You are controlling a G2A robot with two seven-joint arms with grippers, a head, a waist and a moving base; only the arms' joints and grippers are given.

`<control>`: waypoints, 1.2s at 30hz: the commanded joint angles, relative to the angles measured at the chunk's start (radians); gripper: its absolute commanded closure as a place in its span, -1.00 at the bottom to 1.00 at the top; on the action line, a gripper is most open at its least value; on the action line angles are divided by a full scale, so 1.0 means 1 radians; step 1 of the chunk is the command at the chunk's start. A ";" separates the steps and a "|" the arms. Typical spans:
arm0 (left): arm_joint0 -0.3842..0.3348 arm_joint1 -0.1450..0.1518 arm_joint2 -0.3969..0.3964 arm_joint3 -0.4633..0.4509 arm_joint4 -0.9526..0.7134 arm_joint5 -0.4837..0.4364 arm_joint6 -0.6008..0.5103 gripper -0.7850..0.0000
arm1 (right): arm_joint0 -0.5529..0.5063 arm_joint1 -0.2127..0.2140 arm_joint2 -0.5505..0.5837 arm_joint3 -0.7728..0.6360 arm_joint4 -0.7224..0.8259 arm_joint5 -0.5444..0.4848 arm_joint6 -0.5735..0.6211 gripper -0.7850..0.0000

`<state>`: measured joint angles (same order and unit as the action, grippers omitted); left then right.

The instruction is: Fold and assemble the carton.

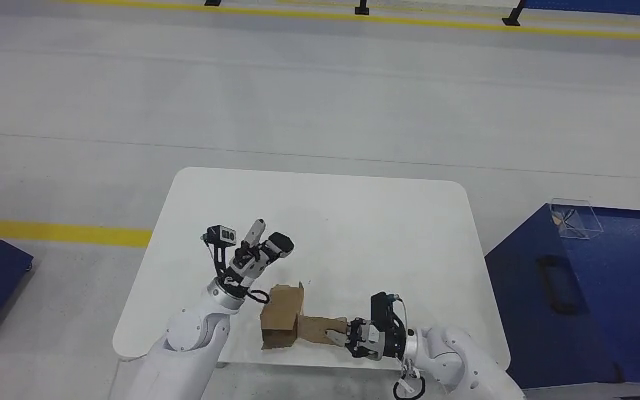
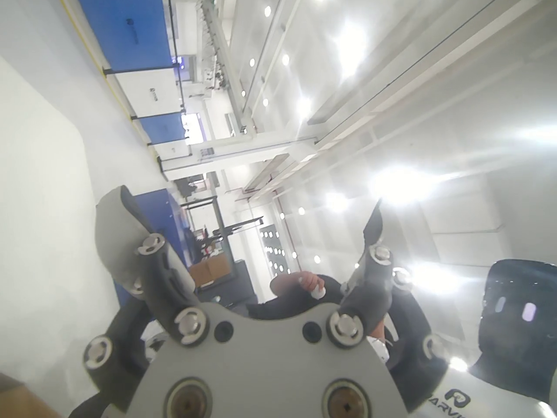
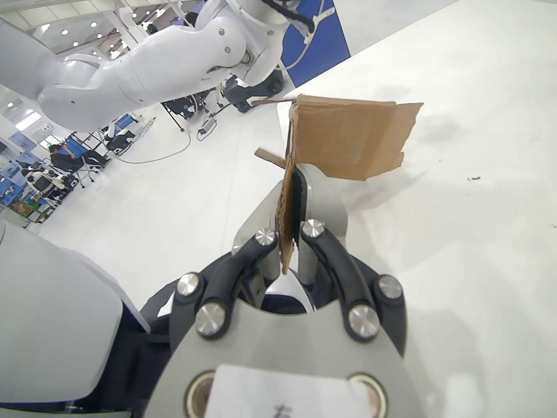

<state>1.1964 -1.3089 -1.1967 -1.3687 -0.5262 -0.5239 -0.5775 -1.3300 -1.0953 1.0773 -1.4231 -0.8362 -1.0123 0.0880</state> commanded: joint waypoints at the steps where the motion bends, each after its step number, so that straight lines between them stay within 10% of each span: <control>1: 0.000 0.002 0.006 0.016 0.041 0.040 -0.015 -1.00 | -0.007 0.001 0.005 -0.013 -0.010 0.000 -0.028 1.00; 29: 0.040 0.014 -0.051 0.053 -0.207 0.163 -0.182 -1.00 | -0.030 0.008 0.054 -0.055 0.041 0.035 -0.152 1.00; 36: 0.068 0.028 -0.142 0.078 -0.091 -0.077 -0.176 -1.00 | -0.001 0.016 0.046 -0.002 0.404 0.046 0.014 1.00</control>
<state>1.2537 -1.2852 -1.3274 -1.2870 -0.7114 -0.5272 -0.7697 -1.3395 -1.0814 1.1283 -1.4329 -0.5289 -0.9699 0.0495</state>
